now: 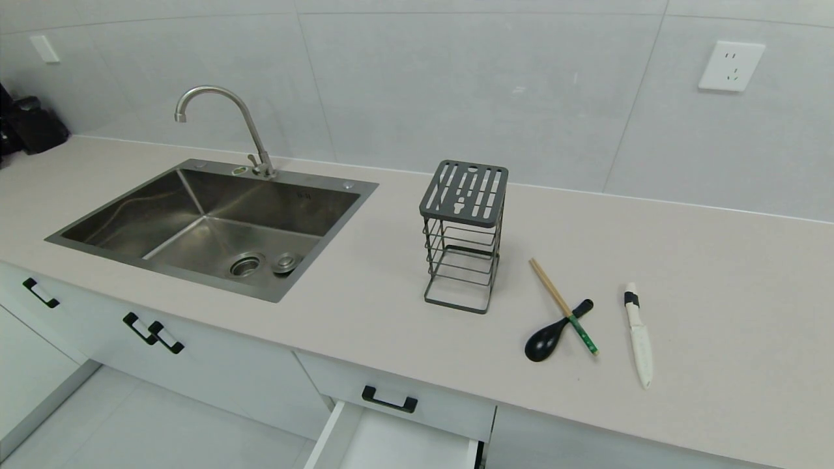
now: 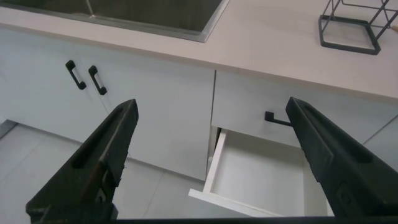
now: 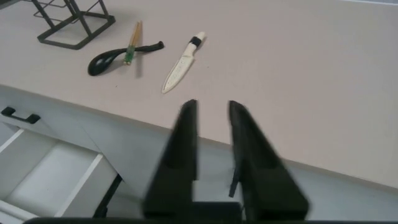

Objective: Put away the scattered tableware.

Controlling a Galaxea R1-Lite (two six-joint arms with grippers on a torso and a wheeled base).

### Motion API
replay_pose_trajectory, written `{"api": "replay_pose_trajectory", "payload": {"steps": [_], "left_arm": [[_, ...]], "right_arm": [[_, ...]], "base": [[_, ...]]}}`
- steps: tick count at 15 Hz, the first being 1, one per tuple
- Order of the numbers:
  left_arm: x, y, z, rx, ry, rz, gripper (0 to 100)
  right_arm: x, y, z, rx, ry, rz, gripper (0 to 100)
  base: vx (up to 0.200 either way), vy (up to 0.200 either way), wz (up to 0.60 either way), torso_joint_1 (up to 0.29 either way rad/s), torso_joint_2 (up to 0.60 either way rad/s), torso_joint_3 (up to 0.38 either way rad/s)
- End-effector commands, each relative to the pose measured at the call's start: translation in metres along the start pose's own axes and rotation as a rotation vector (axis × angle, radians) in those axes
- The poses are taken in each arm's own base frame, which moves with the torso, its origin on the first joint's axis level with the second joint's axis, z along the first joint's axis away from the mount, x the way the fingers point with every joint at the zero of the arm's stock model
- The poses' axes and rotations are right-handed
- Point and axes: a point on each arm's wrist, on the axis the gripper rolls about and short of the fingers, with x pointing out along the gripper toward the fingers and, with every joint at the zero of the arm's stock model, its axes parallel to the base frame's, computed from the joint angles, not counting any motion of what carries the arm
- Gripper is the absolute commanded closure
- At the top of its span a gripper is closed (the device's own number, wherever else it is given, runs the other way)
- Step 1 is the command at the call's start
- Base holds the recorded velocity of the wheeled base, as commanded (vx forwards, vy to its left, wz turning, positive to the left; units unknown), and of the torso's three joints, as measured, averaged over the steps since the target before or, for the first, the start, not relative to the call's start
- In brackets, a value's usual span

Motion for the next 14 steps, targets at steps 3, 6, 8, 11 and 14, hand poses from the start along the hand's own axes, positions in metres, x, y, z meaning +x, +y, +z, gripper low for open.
{"api": "replay_pose_trajectory", "payload": {"steps": [3, 6, 8, 11, 14], "left_arm": [[0.000, 0.000, 0.000, -0.002, 0.001, 0.001, 0], [0.000, 0.000, 0.000, 0.000, 0.000, 0.002, 0], [0.000, 0.000, 0.000, 0.000, 0.000, -0.001, 0], [0.000, 0.000, 0.000, 0.000, 0.001, -0.001, 0], [0.000, 0.000, 0.000, 0.000, 0.000, 0.002, 0]], "right_arm": [[-0.004, 0.002, 0.034, -0.104, -0.304, 0.081, 0], [0.000, 0.005, 0.050, -0.114, -0.190, 0.252, 0], [0.012, 0.005, 0.060, -0.087, -0.039, 0.333, 0], [0.041, 0.006, 0.060, -0.058, 0.165, 0.404, 0], [0.064, 0.009, 0.070, -0.051, 0.276, 0.441, 0]], "base": [[0.000, 0.000, 0.00, 0.000, 0.00, 0.000], [0.000, 0.000, 0.00, 0.000, 0.00, 0.000], [0.000, 0.000, 0.00, 0.000, 0.00, 0.000], [0.000, 0.000, 0.00, 0.000, 0.00, 0.000], [0.000, 0.000, 0.00, 0.000, 0.00, 0.000]]}}
